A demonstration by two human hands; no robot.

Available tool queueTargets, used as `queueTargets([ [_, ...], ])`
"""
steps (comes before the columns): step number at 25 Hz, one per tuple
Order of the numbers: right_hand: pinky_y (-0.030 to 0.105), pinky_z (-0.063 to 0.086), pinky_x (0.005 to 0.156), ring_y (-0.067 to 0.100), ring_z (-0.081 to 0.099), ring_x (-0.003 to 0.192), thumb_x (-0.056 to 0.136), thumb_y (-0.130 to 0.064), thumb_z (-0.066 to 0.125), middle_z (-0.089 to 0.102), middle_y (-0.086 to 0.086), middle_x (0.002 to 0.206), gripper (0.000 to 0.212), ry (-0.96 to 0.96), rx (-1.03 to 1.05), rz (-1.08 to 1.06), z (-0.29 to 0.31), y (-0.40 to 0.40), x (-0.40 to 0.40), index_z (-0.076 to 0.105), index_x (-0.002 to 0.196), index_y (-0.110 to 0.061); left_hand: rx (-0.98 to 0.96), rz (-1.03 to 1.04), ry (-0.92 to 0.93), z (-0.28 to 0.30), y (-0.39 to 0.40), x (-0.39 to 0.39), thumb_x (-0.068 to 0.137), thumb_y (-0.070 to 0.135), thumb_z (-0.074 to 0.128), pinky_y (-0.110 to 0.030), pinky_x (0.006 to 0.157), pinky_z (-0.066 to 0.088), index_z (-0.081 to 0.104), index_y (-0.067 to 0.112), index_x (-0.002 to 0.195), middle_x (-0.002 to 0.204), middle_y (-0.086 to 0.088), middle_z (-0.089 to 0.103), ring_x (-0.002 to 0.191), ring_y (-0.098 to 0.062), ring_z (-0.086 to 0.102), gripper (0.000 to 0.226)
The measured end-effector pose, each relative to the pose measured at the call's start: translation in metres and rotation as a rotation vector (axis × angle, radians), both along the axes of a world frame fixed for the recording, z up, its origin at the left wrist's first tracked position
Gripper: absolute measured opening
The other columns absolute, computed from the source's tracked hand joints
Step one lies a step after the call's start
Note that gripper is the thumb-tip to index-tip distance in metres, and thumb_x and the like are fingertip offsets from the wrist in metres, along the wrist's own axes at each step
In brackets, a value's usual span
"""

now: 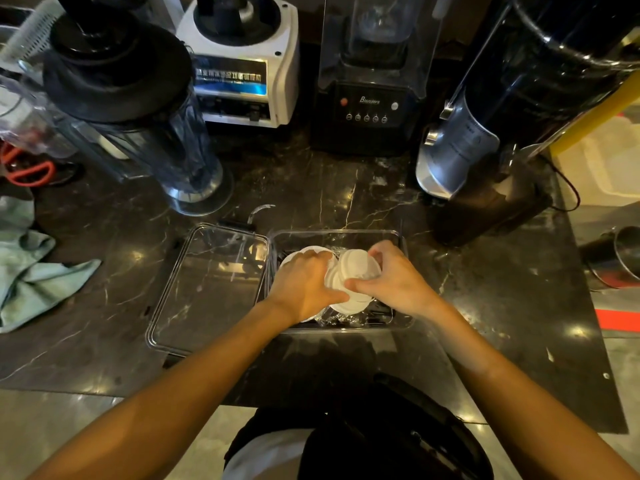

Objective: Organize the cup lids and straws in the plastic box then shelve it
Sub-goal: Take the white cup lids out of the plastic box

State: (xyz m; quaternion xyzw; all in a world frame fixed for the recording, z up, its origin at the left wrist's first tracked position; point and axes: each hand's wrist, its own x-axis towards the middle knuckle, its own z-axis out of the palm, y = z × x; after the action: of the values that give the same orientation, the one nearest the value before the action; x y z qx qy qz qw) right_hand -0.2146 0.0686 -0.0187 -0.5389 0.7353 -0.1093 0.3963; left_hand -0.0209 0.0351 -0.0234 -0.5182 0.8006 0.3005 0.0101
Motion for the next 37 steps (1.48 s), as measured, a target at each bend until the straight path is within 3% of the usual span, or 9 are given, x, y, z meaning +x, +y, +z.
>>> queueTargets([
  [5,0.031,0.039,0.108,0.018,0.046,0.13,0.072,-0.041,0.091,0.035,-0.001,0.143,0.105,-0.075,0.092,0.041,0.009,0.003,-0.004,0.032,0.156,-0.021,0.056,-0.018,0.041,0.0,-0.003,-0.001,0.079,0.048,0.08,-0.034,0.077,0.054,0.068,0.019,0.121,0.109,0.0,0.074,0.097,-0.019,0.068,0.052],
  [11,0.021,0.043,0.089,0.013,0.053,0.118,0.073,-0.032,0.092,0.05,-0.004,0.129,0.088,-0.154,0.055,0.054,0.021,0.006,-0.009,0.041,0.143,-0.02,0.223,0.031,0.231,0.002,-0.007,0.006,0.079,0.031,0.083,-0.034,0.075,0.057,0.063,0.022,0.115,0.1,0.003,0.072,0.086,-0.015,0.069,0.042],
  [15,0.017,0.046,0.081,0.007,0.058,0.111,0.075,-0.032,0.092,0.058,-0.006,0.126,0.082,-0.256,-0.018,-0.077,0.026,0.003,-0.013,0.044,0.14,-0.02,0.347,0.107,0.417,0.001,-0.013,0.013,0.082,0.016,0.083,-0.036,0.085,0.061,0.066,0.014,0.119,0.106,-0.002,0.074,0.097,-0.017,0.072,0.041],
  [18,0.012,0.051,0.076,0.002,0.059,0.107,0.077,-0.029,0.09,0.059,-0.007,0.124,0.078,-0.322,-0.053,-0.128,0.025,0.002,-0.012,0.046,0.141,-0.017,0.439,0.211,0.549,0.004,-0.016,0.015,0.083,0.008,0.081,-0.025,0.08,0.057,0.072,0.011,0.114,0.104,-0.002,0.074,0.099,-0.014,0.071,0.032],
  [20,0.017,0.055,0.08,0.007,0.06,0.11,0.074,-0.042,0.089,0.057,-0.005,0.128,0.081,-0.339,-0.064,-0.149,0.025,0.002,-0.01,0.048,0.141,-0.019,0.503,0.28,0.599,0.005,-0.014,0.016,0.084,0.007,0.08,-0.024,0.075,0.058,0.073,0.009,0.114,0.105,-0.006,0.076,0.098,-0.016,0.072,0.03],
  [23,0.031,0.06,0.077,0.016,0.062,0.114,0.064,-0.064,0.081,0.055,-0.001,0.133,0.091,-0.279,-0.054,-0.207,0.02,0.003,-0.008,0.05,0.138,-0.022,0.604,0.399,0.712,0.003,-0.015,0.019,0.087,0.011,0.079,-0.04,0.086,0.063,0.075,0.004,0.11,0.106,-0.015,0.078,0.1,-0.025,0.077,0.024],
  [27,0.042,0.059,0.092,0.019,0.06,0.117,0.068,-0.061,0.083,0.057,-0.003,0.131,0.086,-0.238,-0.074,-0.266,0.024,0.0,-0.014,0.051,0.138,-0.023,0.637,0.517,0.759,0.003,-0.016,0.02,0.088,0.015,0.079,-0.046,0.092,0.061,0.076,0.008,0.11,0.108,-0.012,0.078,0.104,-0.026,0.075,0.023],
  [32,0.032,0.043,0.11,0.012,0.048,0.133,0.07,-0.044,0.093,0.048,-0.007,0.145,0.097,-0.236,0.002,0.022,0.031,0.003,-0.004,0.043,0.151,-0.024,0.745,0.538,0.899,0.009,-0.015,0.014,0.093,0.018,0.074,-0.039,0.088,0.062,0.072,0.004,0.118,0.117,-0.016,0.075,0.105,-0.029,0.075,0.029],
  [37,0.038,0.053,0.103,0.01,0.06,0.119,0.068,-0.043,0.094,0.059,-0.01,0.13,0.079,-0.31,-0.054,0.003,0.029,0.001,0.005,0.047,0.132,-0.034,0.889,0.547,1.015,0.008,-0.014,0.014,0.1,0.025,0.065,-0.048,0.104,0.054,0.067,0.006,0.129,0.125,-0.017,0.073,0.118,-0.035,0.069,0.034],
])
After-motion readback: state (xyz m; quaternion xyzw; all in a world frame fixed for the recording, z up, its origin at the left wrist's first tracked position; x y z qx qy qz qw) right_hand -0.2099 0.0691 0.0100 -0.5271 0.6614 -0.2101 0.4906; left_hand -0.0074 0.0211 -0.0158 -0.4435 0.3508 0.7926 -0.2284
